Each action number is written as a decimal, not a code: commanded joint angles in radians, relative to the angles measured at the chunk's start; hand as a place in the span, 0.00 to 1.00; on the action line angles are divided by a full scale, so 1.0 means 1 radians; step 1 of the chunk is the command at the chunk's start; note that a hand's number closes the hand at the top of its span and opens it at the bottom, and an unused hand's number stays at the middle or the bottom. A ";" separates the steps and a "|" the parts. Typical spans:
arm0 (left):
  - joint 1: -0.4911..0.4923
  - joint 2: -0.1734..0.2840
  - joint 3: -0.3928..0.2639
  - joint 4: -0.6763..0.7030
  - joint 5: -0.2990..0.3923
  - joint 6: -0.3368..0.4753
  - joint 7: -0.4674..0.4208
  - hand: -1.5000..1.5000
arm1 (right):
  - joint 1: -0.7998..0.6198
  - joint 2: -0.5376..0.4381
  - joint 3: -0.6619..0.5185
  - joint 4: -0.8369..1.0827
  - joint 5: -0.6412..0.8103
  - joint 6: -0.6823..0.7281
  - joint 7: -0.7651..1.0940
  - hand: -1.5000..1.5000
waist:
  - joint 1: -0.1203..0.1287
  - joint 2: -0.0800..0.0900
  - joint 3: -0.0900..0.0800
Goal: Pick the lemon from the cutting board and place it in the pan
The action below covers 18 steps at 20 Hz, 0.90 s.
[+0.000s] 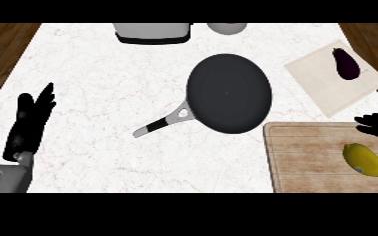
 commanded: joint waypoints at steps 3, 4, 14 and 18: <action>0.007 -0.026 0.016 -0.035 -0.041 -0.011 0.041 0.50 | -0.048 0.059 -0.003 0.148 0.146 -0.025 -0.091 0.00 | 0.003 0.001 0.000; -0.016 -0.009 0.044 -0.003 -0.043 -0.011 0.028 0.50 | 0.056 0.081 -0.003 0.033 0.161 -0.075 -0.052 0.00 | -0.008 -0.001 0.000; -0.020 -0.075 0.071 -0.008 -0.096 -0.034 0.033 0.50 | -0.074 0.205 0.025 0.194 0.365 -0.089 -0.076 0.00 | 0.002 0.001 0.000; 0.025 -0.070 0.108 -0.011 -0.105 -0.072 0.014 0.50 | -0.084 0.214 -0.022 0.217 0.391 -0.073 -0.131 0.00 | 0.002 0.000 0.000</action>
